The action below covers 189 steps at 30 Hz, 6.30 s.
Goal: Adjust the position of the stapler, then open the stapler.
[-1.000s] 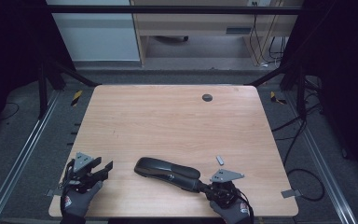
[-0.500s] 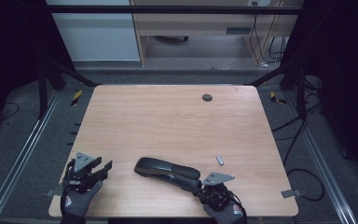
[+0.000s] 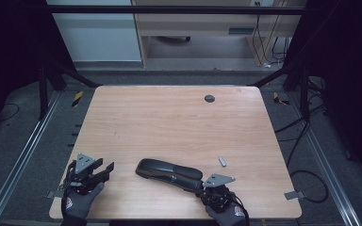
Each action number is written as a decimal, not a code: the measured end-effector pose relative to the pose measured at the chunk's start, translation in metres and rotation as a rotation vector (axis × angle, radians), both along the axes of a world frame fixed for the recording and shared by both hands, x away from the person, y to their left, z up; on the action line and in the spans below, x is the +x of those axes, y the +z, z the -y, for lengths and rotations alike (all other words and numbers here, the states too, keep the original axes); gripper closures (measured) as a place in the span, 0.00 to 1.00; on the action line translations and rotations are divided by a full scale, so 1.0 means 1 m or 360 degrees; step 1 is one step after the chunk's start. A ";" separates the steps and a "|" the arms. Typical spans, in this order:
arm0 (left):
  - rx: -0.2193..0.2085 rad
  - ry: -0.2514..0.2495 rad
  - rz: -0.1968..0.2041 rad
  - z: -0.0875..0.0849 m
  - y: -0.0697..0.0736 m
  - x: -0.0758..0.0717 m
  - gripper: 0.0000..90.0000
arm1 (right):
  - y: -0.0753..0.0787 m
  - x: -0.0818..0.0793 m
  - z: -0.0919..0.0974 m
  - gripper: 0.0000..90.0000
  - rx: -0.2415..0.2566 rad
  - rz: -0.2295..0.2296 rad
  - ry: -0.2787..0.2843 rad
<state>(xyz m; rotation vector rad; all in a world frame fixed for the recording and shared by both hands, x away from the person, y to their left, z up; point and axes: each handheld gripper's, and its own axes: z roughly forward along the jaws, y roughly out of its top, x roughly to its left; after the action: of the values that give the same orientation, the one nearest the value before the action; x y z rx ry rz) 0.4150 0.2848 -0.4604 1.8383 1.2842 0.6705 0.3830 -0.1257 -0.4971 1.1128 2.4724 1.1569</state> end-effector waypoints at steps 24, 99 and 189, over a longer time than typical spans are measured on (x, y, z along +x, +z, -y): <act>0.0007 -0.0027 0.0009 0.003 0.001 0.001 0.55 | 0.001 0.027 0.012 1.00 -0.0020 0.0070 -0.0189; 0.0252 -0.0387 0.0117 0.052 0.033 -0.016 0.44 | 0.023 0.045 0.130 0.60 0.0016 0.0258 -0.0696; 0.1223 -0.0909 0.0378 0.231 0.040 -0.034 0.30 | 0.022 0.046 0.129 0.59 0.0022 0.0240 -0.0701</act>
<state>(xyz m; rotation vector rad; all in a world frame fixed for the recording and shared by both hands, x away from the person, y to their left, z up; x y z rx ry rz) 0.3811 0.0540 -0.4207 2.4771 0.2923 1.0988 0.4293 -0.2548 -0.4754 1.4215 1.9722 1.0755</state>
